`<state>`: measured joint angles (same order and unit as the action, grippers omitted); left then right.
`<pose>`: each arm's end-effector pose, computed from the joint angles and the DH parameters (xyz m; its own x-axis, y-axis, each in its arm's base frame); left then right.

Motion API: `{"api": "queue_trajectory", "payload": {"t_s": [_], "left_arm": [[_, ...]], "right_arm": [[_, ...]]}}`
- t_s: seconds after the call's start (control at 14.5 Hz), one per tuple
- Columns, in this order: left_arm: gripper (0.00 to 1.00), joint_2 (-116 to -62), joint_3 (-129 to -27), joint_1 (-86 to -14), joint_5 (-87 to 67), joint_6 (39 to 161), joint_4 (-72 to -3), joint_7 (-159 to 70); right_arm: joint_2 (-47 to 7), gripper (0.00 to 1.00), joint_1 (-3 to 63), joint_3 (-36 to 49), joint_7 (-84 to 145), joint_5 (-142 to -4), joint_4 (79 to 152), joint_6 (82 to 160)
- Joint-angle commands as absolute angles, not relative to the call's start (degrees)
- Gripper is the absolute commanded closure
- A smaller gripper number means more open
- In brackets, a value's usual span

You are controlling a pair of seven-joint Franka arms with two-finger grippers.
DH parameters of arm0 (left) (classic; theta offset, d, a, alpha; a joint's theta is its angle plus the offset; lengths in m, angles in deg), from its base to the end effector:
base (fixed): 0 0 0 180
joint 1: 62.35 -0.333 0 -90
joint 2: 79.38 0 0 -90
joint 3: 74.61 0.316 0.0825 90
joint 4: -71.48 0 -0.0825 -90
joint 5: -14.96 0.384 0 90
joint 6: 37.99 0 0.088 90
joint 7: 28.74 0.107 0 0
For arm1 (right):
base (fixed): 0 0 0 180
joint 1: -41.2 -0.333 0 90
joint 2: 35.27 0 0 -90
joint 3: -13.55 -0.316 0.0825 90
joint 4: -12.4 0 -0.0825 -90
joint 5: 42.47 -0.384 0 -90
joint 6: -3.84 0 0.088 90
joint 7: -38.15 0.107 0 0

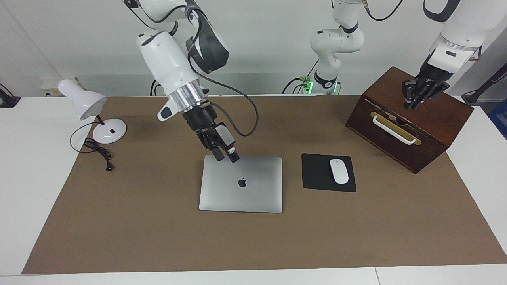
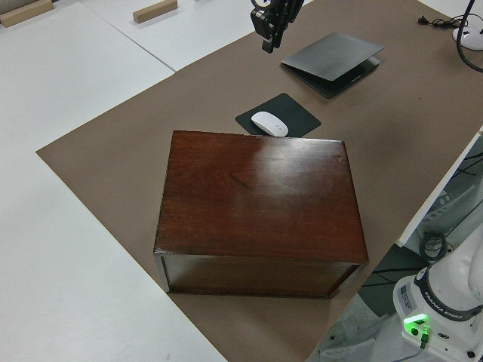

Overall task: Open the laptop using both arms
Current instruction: 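Move the right gripper over the far edge of the silver laptop, then lower the right gripper onto the laptop lid while the left gripper reaches in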

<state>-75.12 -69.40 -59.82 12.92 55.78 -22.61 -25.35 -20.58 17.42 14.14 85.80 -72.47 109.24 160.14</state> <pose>0.5373 0.0235 0.6371 0.9974 -0.0099 0.0707 -0.0126 -0.9992 0.0382 0.6353 0.2525 0.5350 0.6608 -0.7485 0.0563 -0.4679 -0.4694 -0.7488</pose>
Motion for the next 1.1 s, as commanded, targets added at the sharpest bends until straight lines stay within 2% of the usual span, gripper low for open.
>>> {"api": "queue_trajectory", "payload": {"t_s": [0.0, 0.21, 0.41, 0.62, 0.9, 1.03], "left_arm": [[1.0, -74.2, -69.9, -60.1, 13.5, 55.5, -23.3, -26.4], [1.0, -74.0, -70.3, -60.2, 13.5, 55.7, -23.6, -26.4], [1.0, -73.6, -70.4, -60.0, 13.5, 57.4, -24.7, -25.7], [1.0, -72.5, -70.3, -59.5, 13.5, 61.8, -27.8, -25.4], [1.0, -71.0, -70.5, -59.4, 13.5, 70.7, -33.2, -17.3], [1.0, -68.8, -70.6, -59.4, 13.3, 72.7, -37.5, -15.9]], "right_arm": [[-17.6, 0.0, 14.9, 14.4, 86.5, -74.2, 109.0, 166.9], [-17.0, 0.0, 12.4, 14.5, 89.6, -78.2, 110.0, 172.1], [-16.4, 0.0, 11.2, 14.4, 89.7, -78.9, 114.2, 179.5], [-16.4, 0.0, 10.0, 14.4, 89.7, -80.1, 117.1, 183.4], [-17.7, 0.0, 7.2, 14.4, 90.5, -83.9, 119.6, 184.4], [-17.7, 0.0, 5.8, 14.4, 90.5, -85.0, 122.0, 188.8]]}}
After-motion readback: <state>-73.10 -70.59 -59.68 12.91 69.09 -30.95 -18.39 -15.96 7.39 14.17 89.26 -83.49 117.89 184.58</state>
